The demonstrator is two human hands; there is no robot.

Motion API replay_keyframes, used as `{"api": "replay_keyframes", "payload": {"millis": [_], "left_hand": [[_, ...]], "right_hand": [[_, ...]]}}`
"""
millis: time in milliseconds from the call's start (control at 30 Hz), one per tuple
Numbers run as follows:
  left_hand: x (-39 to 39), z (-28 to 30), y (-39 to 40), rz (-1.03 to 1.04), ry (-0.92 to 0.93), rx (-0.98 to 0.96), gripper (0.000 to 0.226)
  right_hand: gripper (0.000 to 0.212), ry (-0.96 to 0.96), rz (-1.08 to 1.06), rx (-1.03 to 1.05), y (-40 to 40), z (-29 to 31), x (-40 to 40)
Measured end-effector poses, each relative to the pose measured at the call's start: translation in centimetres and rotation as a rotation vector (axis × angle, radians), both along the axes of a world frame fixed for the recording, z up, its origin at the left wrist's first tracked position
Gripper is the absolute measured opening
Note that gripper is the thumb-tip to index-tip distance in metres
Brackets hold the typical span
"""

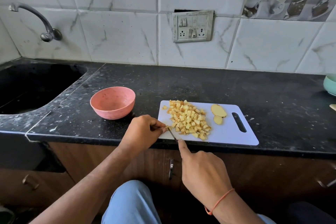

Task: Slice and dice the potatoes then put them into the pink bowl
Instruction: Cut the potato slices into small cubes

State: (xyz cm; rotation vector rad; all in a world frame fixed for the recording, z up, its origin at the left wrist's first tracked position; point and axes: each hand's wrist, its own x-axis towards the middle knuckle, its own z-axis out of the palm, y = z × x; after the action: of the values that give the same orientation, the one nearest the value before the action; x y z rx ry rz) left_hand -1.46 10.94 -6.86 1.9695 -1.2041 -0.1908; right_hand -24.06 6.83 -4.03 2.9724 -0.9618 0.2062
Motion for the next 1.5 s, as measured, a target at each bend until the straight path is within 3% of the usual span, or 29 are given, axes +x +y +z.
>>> {"api": "replay_keyframes", "payload": {"millis": [233, 433, 900, 1133, 1500], "left_hand": [[0.7, -0.3, 0.0, -0.014, -0.014, 0.06, 0.017], [1.3, 0.6, -0.2, 0.007, 0.087, 0.089, 0.017], [1.8, 2.1, -1.3, 0.051, 0.06, 0.259, 0.007], [1.9, 1.8, -1.2, 0.063, 0.057, 0.252, 0.005], [1.6, 1.0, -1.1, 0.073, 0.043, 0.202, 0.012]], "right_hand": [[0.054, -0.164, -0.074, 0.091, -1.1, -0.6, -1.2], [0.055, -0.25, -0.074, 0.103, -0.4, -0.3, -0.2], [0.065, -0.105, -0.011, -0.025, 0.0, -1.3, 2.3], [0.067, -0.082, 0.031, -0.059, -1.0, -1.3, 4.0], [0.064, -0.021, 0.025, -0.029, -1.2, -0.9, -0.6]]}}
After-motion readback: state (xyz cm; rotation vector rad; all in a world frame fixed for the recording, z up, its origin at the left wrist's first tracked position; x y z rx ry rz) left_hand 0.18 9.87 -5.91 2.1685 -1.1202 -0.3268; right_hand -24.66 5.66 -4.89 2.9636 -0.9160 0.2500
